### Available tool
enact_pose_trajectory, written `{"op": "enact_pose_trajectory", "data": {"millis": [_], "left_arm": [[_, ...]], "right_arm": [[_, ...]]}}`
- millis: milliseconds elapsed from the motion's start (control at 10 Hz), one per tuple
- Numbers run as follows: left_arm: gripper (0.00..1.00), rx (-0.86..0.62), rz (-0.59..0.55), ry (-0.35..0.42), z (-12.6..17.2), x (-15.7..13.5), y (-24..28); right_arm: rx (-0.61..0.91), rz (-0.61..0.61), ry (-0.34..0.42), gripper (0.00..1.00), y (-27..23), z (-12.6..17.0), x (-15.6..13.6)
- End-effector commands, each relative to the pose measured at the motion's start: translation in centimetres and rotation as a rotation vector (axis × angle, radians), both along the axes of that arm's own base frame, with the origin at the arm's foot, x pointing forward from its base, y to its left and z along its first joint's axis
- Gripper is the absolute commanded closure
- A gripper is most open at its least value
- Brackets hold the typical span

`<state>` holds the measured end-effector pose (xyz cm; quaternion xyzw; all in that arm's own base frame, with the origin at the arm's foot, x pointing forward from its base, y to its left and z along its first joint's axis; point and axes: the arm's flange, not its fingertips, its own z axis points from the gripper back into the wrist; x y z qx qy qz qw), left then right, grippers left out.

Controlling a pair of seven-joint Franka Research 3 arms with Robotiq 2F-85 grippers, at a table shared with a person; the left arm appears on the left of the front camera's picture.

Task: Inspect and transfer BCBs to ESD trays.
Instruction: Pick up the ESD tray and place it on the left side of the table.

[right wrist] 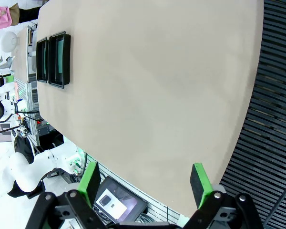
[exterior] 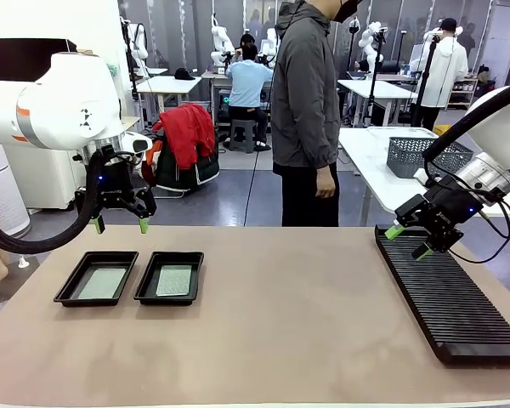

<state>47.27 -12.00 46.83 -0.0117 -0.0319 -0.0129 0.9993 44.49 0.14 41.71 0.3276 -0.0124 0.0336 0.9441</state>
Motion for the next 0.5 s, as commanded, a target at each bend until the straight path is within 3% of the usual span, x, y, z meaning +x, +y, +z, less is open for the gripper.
{"op": "enact_pose_trajectory", "data": {"millis": [0,400], "left_arm": [[0.0,-0.002,0.001,-0.008,-0.07,0.12,-0.02],[0.0,-0.002,0.001,-0.008,-0.07,0.12,-0.02]], "right_arm": [[-0.014,-0.021,0.004,0.0,0.16,0.08,0.07],[-0.014,-0.021,0.004,0.0,0.16,0.08,0.07]]}}
